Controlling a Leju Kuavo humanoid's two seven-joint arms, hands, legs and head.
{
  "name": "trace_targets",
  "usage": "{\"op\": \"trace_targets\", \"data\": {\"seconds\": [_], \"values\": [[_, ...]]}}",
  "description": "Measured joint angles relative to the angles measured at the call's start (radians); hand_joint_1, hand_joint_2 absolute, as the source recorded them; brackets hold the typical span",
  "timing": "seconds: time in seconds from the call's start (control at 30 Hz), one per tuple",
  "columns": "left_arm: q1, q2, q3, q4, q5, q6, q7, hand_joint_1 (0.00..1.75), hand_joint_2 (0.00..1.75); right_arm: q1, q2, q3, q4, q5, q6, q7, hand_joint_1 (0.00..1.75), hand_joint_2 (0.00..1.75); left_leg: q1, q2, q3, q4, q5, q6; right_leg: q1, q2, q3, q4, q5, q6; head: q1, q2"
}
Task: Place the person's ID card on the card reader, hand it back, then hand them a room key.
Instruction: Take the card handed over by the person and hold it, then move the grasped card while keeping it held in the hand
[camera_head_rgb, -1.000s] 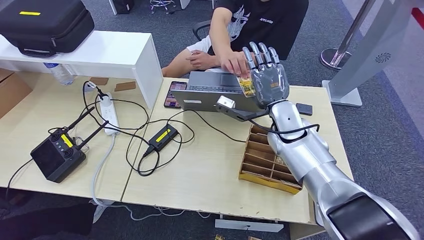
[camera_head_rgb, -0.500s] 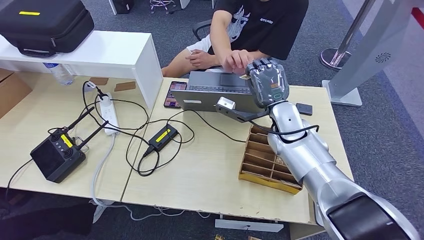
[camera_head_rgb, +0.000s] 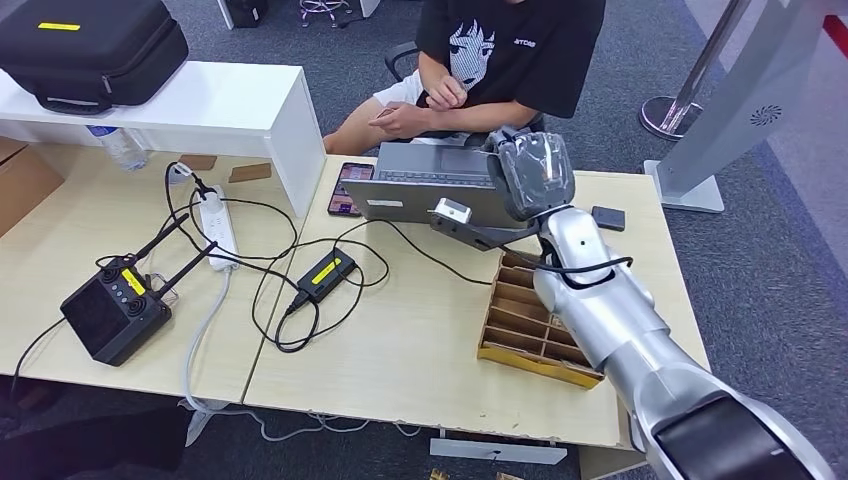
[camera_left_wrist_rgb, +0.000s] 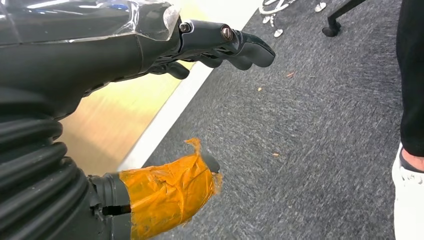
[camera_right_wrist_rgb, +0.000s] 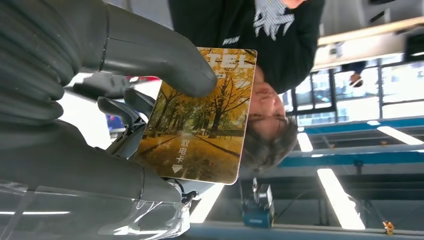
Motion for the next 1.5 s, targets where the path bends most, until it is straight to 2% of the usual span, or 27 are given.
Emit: {"op": "trace_targets", "data": {"seconds": [0.13,0.3,0.47,0.7,0.83,1.03,1.27,1.5], "values": [[0.006,0.0,0.0,0.0,0.061,0.0,-0.005,0.0,1.75,0.099,-0.007,-0.041,-0.121,-0.22,0.07,-0.126,1.75,1.75,0.0,-0.001,0.0,0.0,0.0,0.0,0.0,0.0,0.0,0.0,-0.001,0.0,0.0,0.0],[0.02,-0.002,0.001,0.0,0.127,0.0,0.027,0.0,1.75,0.345,-0.045,-0.087,-0.426,-0.46,0.134,-0.237,1.75,1.75,0.0,-0.001,0.0,0.0,-0.003,0.001,0.0,-0.001,0.0,-0.001,-0.002,0.001,0.0,0.0],[0.026,-0.003,0.001,-0.003,0.159,0.0,0.055,0.0,1.75,0.55,-0.089,-0.116,-0.666,-0.504,0.136,-0.266,1.75,1.75,0.0,0.0,-0.001,0.0,-0.004,0.002,0.0,-0.001,0.0,-0.002,-0.003,0.001,0.0,0.0],[0.032,-0.002,0.001,-0.01,0.183,0.0,0.077,0.0,1.75,0.711,-0.159,-0.154,-0.829,-0.482,0.13,-0.272,1.75,1.75,0.0,0.0,0.0,0.0,-0.004,0.002,0.0,-0.001,0.001,-0.002,-0.004,0.001,0.0,0.0],[0.033,-0.002,0.001,-0.015,0.183,0.0,0.083,0.0,1.75,0.754,-0.205,-0.226,-0.864,-0.483,0.087,-0.246,1.75,1.75,0.0,0.0,0.0,0.0,-0.004,0.002,0.0,-0.001,0.001,-0.003,-0.003,0.001,0.0,0.0],[0.034,-0.002,0.001,-0.018,0.188,0.0,0.092,0.0,1.75,0.8,-0.267,-0.393,-0.874,-0.444,0.047,-0.156,1.75,1.75,-0.001,0.0,0.0,0.0,-0.004,0.002,-0.001,-0.001,0.002,-0.003,-0.003,0.002,0.0,0.0],[0.034,-0.002,0.001,-0.018,0.188,0.0,0.099,0.0,1.75,0.818,-0.296,-0.466,-0.869,-0.406,0.05,-0.116,1.75,1.75,0.0,0.0,0.0,0.0,-0.004,0.002,0.0,-0.001,0.001,-0.003,-0.003,0.001,0.0,0.0],[0.035,-0.005,0.001,-0.023,0.191,0.0,0.131,0.0,1.75,0.828,-0.33,-0.576,-0.799,-0.266,0.068,0.076,1.75,1.75,-0.001,-0.001,-0.001,0.0,-0.005,0.002,0.0,-0.002,0.001,-0.003,-0.003,0.002,0.0,0.0]]}}
